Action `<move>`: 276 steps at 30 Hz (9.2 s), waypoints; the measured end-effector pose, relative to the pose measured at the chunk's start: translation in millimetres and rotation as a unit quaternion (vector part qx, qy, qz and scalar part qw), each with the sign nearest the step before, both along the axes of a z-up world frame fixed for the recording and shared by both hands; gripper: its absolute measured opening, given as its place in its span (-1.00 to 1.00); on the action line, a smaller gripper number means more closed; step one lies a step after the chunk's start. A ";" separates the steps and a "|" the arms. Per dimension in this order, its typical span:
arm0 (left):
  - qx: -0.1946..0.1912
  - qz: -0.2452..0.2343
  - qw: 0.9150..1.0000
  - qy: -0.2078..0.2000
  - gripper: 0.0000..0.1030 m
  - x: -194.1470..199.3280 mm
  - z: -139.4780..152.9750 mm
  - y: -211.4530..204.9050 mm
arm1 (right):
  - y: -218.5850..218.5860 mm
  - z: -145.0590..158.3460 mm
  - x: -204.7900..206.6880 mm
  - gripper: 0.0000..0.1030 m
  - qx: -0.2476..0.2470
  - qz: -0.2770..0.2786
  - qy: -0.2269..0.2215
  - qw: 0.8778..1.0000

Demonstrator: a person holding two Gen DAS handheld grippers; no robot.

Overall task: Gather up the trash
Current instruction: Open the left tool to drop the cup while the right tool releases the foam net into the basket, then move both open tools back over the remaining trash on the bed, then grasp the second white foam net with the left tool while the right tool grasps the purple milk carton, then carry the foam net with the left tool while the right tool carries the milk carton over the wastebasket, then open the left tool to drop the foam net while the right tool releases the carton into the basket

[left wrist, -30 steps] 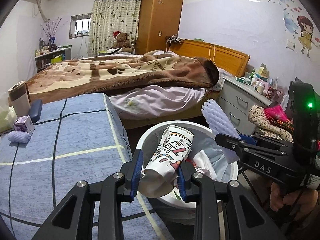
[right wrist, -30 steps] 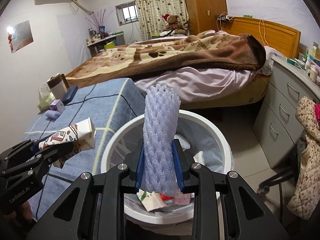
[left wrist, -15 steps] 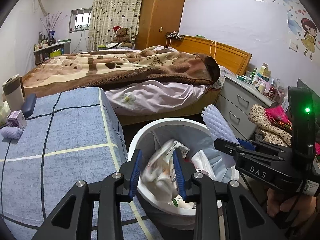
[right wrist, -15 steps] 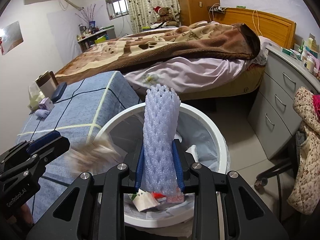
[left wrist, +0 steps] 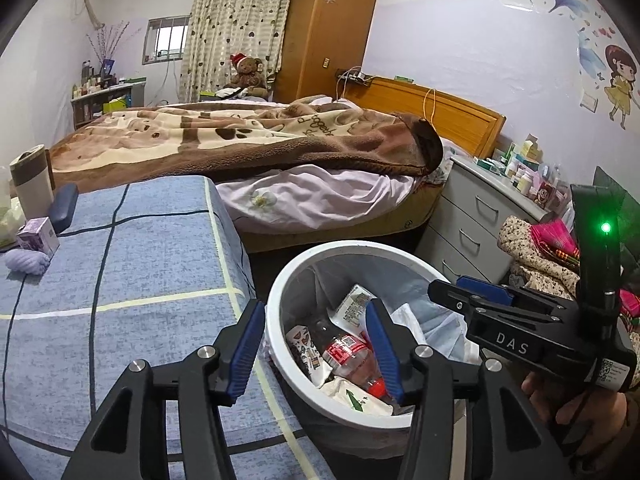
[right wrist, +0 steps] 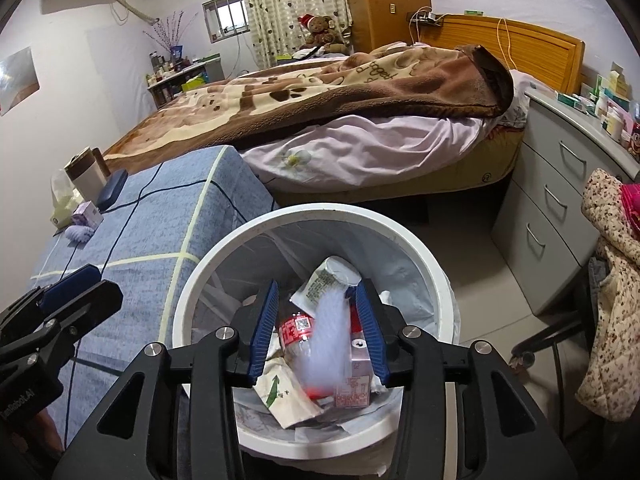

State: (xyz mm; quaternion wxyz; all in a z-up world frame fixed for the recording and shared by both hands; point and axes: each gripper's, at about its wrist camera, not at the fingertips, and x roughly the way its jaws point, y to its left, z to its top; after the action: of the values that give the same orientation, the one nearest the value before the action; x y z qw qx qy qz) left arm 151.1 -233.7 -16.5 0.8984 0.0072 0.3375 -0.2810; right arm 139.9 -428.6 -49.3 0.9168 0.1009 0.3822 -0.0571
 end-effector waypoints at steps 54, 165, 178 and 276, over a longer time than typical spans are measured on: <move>0.000 0.234 0.972 -0.008 0.10 51.5 10.5 247.0 | 149.8 23.2 80.3 0.14 0.004 0.167 -0.067 0.984; -0.043 0.325 0.933 0.145 -0.41 282.7 -77.5 329.8 | 234.3 -5.5 198.0 -0.16 -0.008 0.286 -0.063 0.956; -0.010 0.284 0.954 0.092 -0.41 213.4 -37.1 297.0 | 216.7 13.9 164.1 -0.16 0.013 0.260 -0.085 0.962; 0.054 -0.040 0.998 0.020 0.04 -10.5 -18.4 -28.6 | 0.7 -9.5 -27.4 0.32 -0.018 -0.065 -0.050 0.996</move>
State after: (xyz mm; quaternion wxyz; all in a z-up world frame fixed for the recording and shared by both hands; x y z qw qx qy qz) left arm 140.6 -262.3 -35.0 0.8779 0.0636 0.3694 -0.2978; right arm 112.5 -427.9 -58.8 0.9307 0.1123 0.3273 -0.1183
